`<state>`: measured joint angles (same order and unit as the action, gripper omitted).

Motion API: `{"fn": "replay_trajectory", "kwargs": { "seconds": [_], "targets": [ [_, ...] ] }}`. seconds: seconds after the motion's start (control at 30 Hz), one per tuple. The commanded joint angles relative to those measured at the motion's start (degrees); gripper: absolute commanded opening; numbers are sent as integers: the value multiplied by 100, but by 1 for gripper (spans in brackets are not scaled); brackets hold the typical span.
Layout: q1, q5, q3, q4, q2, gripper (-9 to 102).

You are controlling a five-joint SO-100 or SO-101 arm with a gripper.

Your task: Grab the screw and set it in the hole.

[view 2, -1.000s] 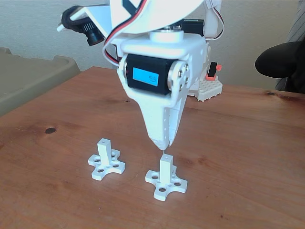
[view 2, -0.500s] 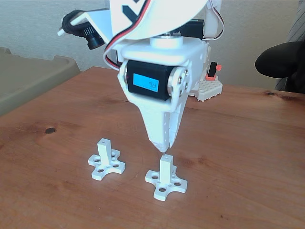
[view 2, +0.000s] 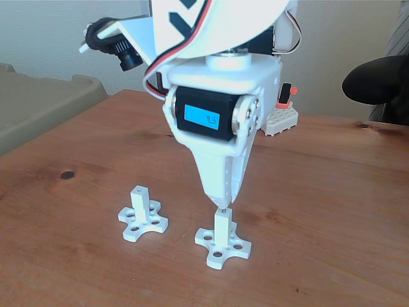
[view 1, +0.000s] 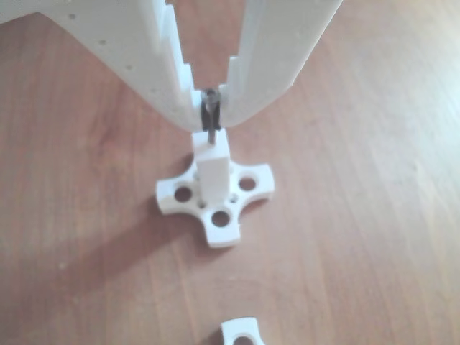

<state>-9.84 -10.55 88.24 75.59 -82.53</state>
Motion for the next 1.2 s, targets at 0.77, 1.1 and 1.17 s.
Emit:
{"fn": "replay_trajectory", "kwargs": {
  "seconds": [0.77, 1.1, 1.17],
  "targets": [
    [-18, 26, -466, 70, -158, -4],
    [-35, 35, -448, 141, -185, -4],
    [-35, 35, -448, 158, -193, -4]
  ]
}}
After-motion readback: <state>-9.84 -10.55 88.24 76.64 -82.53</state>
